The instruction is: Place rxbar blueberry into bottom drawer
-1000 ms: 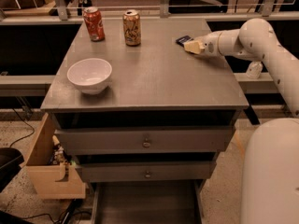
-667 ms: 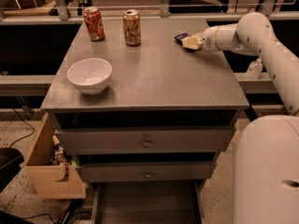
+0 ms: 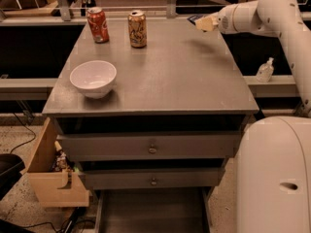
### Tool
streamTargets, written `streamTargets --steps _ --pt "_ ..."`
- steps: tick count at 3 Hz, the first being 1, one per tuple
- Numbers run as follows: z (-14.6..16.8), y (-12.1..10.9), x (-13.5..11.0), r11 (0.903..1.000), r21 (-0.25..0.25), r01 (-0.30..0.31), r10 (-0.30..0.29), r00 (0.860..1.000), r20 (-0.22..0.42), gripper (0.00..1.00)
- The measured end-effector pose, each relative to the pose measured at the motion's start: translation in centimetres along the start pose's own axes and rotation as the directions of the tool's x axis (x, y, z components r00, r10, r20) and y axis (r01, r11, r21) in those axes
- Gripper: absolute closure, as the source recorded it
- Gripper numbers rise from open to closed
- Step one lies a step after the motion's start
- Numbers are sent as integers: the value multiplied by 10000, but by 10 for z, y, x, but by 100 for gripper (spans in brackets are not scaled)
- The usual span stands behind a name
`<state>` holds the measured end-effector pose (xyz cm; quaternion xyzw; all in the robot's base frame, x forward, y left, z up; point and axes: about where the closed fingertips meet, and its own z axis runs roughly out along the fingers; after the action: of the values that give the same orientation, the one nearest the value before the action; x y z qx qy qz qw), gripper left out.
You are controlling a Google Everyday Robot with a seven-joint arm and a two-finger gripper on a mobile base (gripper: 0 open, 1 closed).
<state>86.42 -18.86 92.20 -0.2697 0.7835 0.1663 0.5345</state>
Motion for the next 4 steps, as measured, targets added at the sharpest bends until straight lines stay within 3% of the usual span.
streamTargets --steps 1,3,4 --pt "-44 2 -16 9988 53 480 -479 9987 -156 100" --pt "-118 33 1 9959 -111 898 -904 9931 -747 100" --pt "-160 67 18 9903 -449 1312 -1349 9866 -918 100"
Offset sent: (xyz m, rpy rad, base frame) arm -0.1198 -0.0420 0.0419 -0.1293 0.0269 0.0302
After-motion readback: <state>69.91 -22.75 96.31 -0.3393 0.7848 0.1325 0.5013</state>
